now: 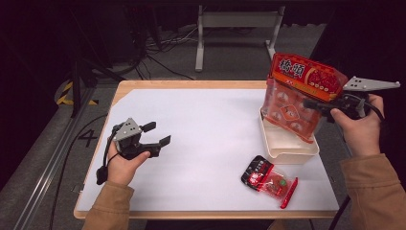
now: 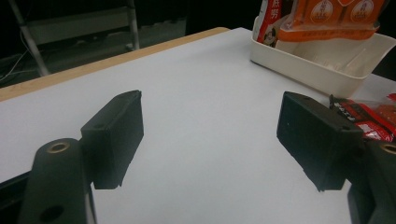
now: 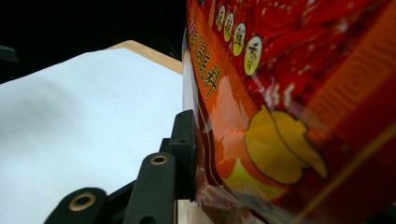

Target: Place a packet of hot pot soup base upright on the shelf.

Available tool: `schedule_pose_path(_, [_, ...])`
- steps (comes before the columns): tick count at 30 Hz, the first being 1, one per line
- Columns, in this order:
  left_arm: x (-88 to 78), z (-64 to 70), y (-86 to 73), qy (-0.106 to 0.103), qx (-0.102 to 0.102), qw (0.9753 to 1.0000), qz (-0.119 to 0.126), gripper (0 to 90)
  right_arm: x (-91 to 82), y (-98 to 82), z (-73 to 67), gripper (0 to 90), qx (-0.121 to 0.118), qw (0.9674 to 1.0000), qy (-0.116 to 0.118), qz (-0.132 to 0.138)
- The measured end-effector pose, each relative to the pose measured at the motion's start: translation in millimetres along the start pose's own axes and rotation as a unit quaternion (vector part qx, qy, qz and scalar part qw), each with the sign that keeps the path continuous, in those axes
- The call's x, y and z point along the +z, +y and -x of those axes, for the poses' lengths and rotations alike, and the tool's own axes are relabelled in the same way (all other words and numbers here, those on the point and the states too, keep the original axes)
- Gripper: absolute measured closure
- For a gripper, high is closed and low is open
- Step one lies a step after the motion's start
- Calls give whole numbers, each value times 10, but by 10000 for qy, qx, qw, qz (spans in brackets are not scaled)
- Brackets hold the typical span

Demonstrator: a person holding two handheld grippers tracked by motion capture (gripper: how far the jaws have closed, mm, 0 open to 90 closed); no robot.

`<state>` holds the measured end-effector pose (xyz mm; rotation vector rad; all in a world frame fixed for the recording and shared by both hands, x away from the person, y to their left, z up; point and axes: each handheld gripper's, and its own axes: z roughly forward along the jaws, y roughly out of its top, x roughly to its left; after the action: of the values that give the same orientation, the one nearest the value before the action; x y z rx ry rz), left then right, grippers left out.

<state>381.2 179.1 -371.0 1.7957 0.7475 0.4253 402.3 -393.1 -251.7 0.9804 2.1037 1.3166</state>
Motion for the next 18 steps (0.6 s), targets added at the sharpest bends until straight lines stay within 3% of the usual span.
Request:
schedule_pose_path(3, [-9, -5, -7, -1, -29, 10000, 7, 236, 18, -57, 30, 706, 69, 9999, 89, 17])
schedule_pose_path(8, [-1, -10, -15, -7, -49, 10000, -2, 236, 49, -173, 89, 706, 13, 10000, -12, 20])
schedule_pose_path(18, [6, -15, -26, -18, -122, 9999, -8, 233, 193, -412, 182, 706, 150, 9999, 54, -18])
